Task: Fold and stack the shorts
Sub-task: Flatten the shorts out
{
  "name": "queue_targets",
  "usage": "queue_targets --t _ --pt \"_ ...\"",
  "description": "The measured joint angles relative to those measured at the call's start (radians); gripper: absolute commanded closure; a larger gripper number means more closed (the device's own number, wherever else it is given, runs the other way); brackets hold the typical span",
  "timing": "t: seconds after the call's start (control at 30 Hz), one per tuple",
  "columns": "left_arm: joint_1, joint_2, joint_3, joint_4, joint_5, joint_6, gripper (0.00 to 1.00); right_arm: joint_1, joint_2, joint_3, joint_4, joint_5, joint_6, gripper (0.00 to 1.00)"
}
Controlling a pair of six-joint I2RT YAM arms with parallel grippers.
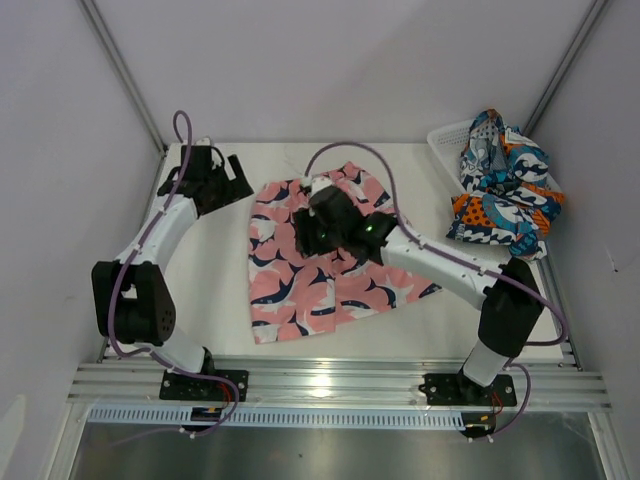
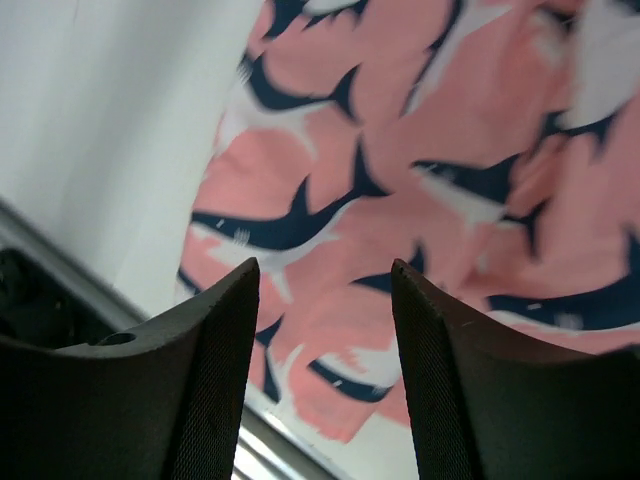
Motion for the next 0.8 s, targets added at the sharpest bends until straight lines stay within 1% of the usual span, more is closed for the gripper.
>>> queue_targets --t 0.13,0.2,0.27,0.4,0.53,0.67,0.8 --pt "0.021 0.0 -0.068 0.04 0.014 -0.025 0.01 0.169 0.023 -0.029 0.013 0.052 0.048 0.43" --pt "0.055 0.0 -0.086 0.048 0.032 -0.037 0.01 0.242 0.056 -0.023 0.031 0.087 0.076 0.38" --pt "0.094 0.0 -0.092 0.055 0.039 -0.043 0.01 0.307 0.113 0.0 0.032 0.118 0.097 0.35" --pt "0.142 -0.01 -0.109 0.092 0.042 -0.064 0.01 0.402 0.273 0.108 -0.007 0.183 0.128 0.36" --pt "0.172 -0.032 -0.145 0.127 0.078 -0.096 0.01 0.455 0.381 0.169 -0.029 0.211 0.143 0.39" --pt "0.22 -0.039 -0.173 0.153 0.119 -0.125 0.01 0.476 0.425 0.185 -0.056 0.216 0.159 0.4" --pt "0.243 -0.039 -0.183 0.167 0.137 -0.142 0.01 0.484 0.463 0.226 -0.064 0.226 0.173 0.42"
